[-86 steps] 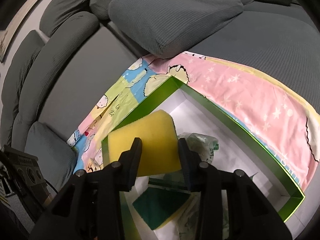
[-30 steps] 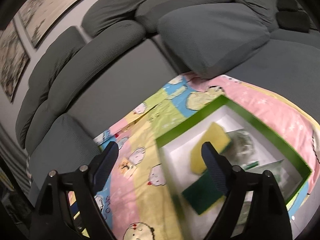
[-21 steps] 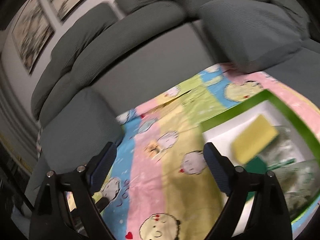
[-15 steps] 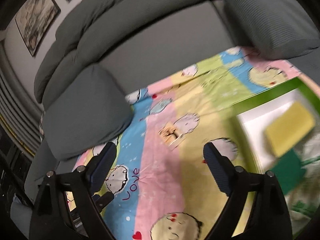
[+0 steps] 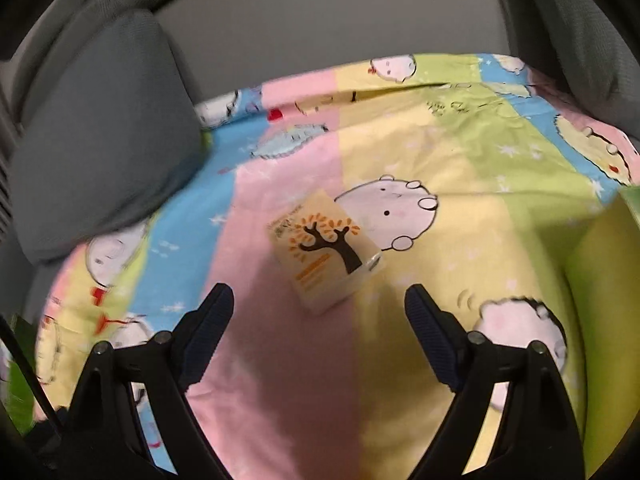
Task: Organize objects
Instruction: 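Move both tools from the box toward the tree-printed tissue pack, then close the right tool on the tree-printed tissue pack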
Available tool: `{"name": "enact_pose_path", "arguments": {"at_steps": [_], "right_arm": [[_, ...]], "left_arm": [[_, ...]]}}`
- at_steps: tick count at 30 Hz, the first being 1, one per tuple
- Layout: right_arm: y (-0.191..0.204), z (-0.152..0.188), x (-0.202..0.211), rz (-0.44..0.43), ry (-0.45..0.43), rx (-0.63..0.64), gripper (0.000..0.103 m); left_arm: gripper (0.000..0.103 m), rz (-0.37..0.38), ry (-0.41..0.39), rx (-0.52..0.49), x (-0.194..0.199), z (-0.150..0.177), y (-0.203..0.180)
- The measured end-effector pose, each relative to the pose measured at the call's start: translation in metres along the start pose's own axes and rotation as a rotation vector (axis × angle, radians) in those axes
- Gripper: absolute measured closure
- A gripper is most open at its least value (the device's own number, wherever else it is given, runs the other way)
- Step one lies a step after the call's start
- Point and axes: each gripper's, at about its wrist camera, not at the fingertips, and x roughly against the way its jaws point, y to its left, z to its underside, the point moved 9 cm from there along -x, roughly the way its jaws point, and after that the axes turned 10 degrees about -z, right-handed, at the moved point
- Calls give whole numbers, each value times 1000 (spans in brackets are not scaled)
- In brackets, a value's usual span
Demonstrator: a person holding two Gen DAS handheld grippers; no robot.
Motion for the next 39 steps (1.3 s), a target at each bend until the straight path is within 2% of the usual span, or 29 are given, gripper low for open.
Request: {"name": "enact_pose_path", "arguments": {"at_steps": [6, 9, 13, 17, 22, 24, 28, 30, 33, 37, 39], "right_arm": [[1, -16, -14, 38, -32, 72, 19], [-1, -16, -23, 32, -8, 69, 20], [-3, -15, -27, 43, 4, 52, 39], [-5, -11, -22, 40, 0, 10, 46], [9, 11, -5, -46, 52, -70, 47], [22, 31, 3, -85, 120, -82, 47], [47, 65, 26, -62, 230, 2, 47], [52, 83, 36, -67, 288, -31, 46], [54, 109, 54, -100, 326, -136, 40], [52, 109, 77, -71, 276, -137, 38], [51, 101, 87, -94, 225, -144, 38]], "left_arm": [[13, 32, 8, 19, 0, -4, 5], [13, 25, 9, 10, -1, -4, 5], [13, 24, 12, 9, -2, -5, 4], [13, 30, 15, 8, -3, -4, 2], [13, 20, 17, 23, -6, -5, 5], [13, 21, 25, 32, -9, -5, 7], [13, 22, 42, 45, -13, -3, 8], [13, 32, 51, 52, -13, -1, 7], [13, 76, 81, 53, -14, 7, -2], [13, 140, 127, 47, -15, 18, -20], [13, 170, 146, 30, -16, 23, -32]]}}
